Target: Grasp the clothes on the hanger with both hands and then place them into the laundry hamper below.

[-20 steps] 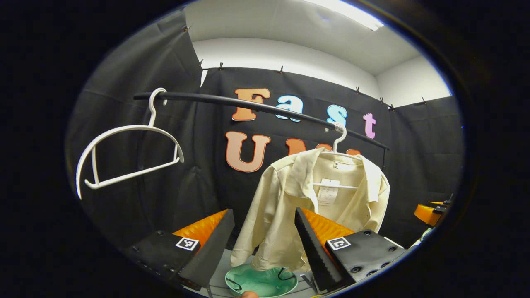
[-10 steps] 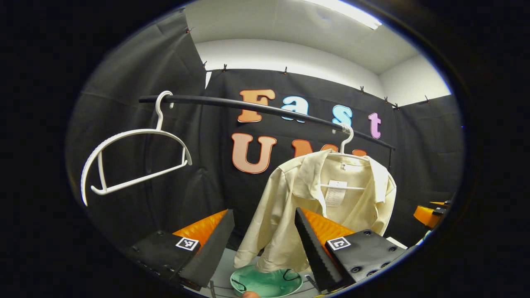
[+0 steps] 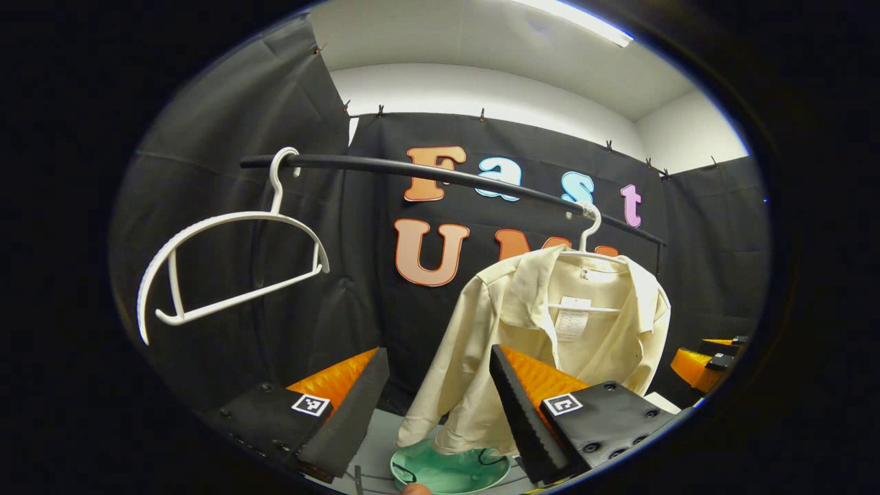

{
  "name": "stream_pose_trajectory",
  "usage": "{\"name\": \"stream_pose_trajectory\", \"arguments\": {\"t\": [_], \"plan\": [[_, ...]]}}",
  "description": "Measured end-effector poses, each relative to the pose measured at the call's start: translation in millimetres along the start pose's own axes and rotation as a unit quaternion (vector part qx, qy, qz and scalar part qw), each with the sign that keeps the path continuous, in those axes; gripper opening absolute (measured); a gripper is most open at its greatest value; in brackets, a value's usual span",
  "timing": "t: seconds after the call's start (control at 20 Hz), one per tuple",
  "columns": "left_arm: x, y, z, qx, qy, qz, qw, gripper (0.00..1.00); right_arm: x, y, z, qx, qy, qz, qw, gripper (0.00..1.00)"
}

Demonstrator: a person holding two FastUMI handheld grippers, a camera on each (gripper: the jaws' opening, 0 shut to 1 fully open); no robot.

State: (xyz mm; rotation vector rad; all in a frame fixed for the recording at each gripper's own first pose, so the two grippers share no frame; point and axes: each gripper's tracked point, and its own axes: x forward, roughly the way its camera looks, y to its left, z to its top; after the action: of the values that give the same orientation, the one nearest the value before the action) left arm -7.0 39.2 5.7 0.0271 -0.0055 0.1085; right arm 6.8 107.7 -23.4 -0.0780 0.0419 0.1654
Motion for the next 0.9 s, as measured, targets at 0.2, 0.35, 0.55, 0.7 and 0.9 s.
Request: {"name": "stream_pose_trajectory", "arguments": {"t": [0.2, 0.35, 0.55, 0.7, 0.9], "plan": [[-4.7, 11.6, 1.2, 0.001, 0.001, 0.009, 1.0, 0.97, 6.3, 12.1, -3.5, 0.0, 0.006, 0.008, 1.0, 0.93], [-8.5, 17.0, -0.2, 0.009, 0.006, 0.013, 1.0, 0.97, 8.5, 17.8, -10.2, 0.006, 0.013, 0.012, 1.0, 0.93], [-15.1, 22.0, 1.7, 0.026, 0.004, 0.021, 0.999, 0.97, 16.4, 31.4, -12.5, 0.002, 0.014, 0.023, 1.0, 0.93], [-20.8, 26.2, 1.3, 0.028, 0.005, 0.026, 0.999, 0.96, 27.9, 39.9, -15.6, -0.004, 0.019, 0.029, 0.999, 0.93], [-27.1, 35.2, 0.7, 0.027, 0.008, 0.034, 0.999, 0.96, 40.0, 36.2, -27.4, 0.003, 0.031, 0.014, 0.999, 0.93]]}}
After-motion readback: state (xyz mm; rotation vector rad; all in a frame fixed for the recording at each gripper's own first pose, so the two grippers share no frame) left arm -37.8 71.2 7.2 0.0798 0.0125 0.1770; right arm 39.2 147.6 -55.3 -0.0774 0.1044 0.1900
